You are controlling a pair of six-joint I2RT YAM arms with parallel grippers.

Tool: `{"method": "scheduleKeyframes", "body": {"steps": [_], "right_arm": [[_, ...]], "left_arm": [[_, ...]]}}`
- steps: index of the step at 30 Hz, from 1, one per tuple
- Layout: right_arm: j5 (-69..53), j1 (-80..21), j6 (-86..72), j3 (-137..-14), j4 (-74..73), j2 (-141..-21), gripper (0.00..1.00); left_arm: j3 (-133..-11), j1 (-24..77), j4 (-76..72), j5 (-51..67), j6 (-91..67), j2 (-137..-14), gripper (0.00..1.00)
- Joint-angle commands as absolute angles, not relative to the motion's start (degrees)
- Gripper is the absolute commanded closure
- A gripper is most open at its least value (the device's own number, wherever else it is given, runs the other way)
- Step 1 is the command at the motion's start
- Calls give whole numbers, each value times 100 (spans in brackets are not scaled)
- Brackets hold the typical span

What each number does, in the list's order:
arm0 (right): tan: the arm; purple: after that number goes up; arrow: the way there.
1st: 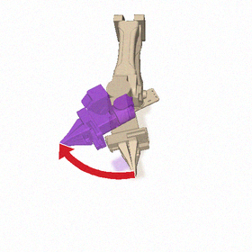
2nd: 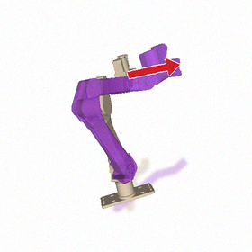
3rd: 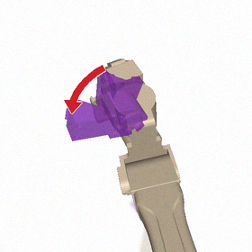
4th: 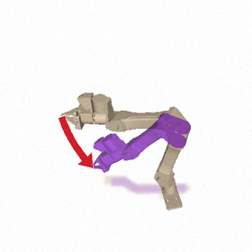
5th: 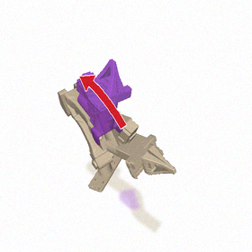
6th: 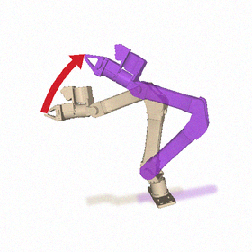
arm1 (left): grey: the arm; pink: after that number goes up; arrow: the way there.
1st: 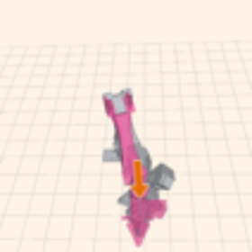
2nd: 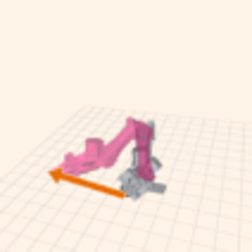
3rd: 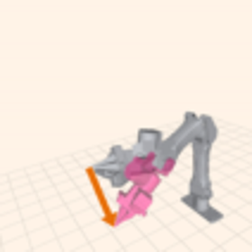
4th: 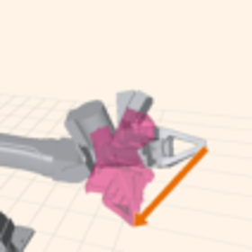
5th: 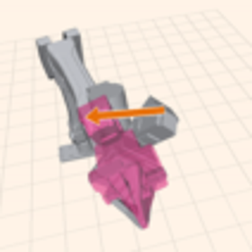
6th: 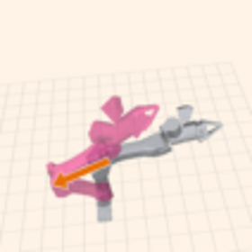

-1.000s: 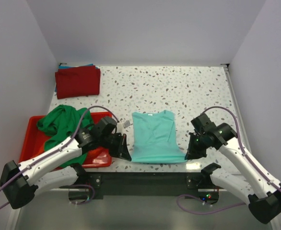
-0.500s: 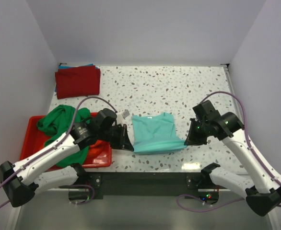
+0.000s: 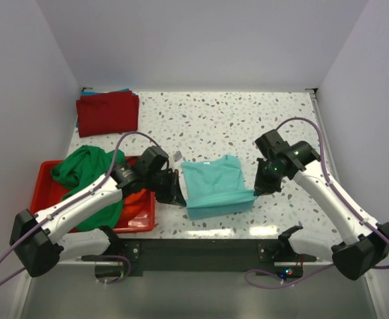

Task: Fold and stack the t-shirts
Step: Fold the tshirt

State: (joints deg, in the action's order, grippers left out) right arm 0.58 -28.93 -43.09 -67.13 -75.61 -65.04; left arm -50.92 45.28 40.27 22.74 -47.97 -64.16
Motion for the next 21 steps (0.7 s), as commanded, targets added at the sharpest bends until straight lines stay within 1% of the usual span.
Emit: {"method": "scheduleKeyframes", "body": {"steps": [1,3,6,7,9,10,12,14,15,16,17,18,19,20,21], "right_arm": [[509,-2892,-4219,-7039,-7410,-6872,100],[562,-2892,-4105,-7162,-7164,-7309,100],[676,-2831,-3938,-7619,-6865,-7864,100],[746,-2787,-3877,-7925,-6803,-8293,100],[739,-2568,-3657,-8495,-6566,-8725,100],[756,-2488,-3500,-8725,-6478,-9250,100],[852,-2295,-3332,-9461,-6390,-9797,100],[748,-2145,-3156,-9868,-6162,-10544,100],[677,-2023,-3103,-10201,-6065,-10764,93],[346,-1952,-3033,-10369,-5995,-10975,60],[221,-1873,-2893,-10545,-5907,-11395,43],[159,-1863,-2839,-10843,-5889,-11530,21],[28,-1863,-2674,-10976,-5906,-11653,17],[9,-1863,-2628,-11038,-5889,-11663,15],[9,-1855,-2611,-10969,-5845,-11593,13]], "left_arm": [[-5159,4044,3929,2565,-4343,-6635,100],[-5107,3641,3736,2750,-4193,-6732,100],[-5211,3315,3350,3154,-3885,-7188,100],[-5282,3253,3270,3381,-3763,-7598,100],[-5720,3095,3138,3568,-3587,-8301,100],[-6044,3024,3112,3534,-3455,-8532,100],[-6370,2718,3068,3507,-3349,-9145,100],[-6845,2480,2858,3174,-3322,-9473,100],[-7047,2226,2856,3103,-3279,-9840,90],[-7493,2119,2865,2946,-3252,-10018,79],[-7732,1970,2961,2744,-3243,-10185,53],[-7952,1908,3058,2342,-3269,-10404,37],[-8302,1864,3233,2164,-3270,-10458,22],[-8410,1837,3287,1997,-3270,-10468,1],[-8481,1837,3313,1830,-3278,-10381,0]]}}
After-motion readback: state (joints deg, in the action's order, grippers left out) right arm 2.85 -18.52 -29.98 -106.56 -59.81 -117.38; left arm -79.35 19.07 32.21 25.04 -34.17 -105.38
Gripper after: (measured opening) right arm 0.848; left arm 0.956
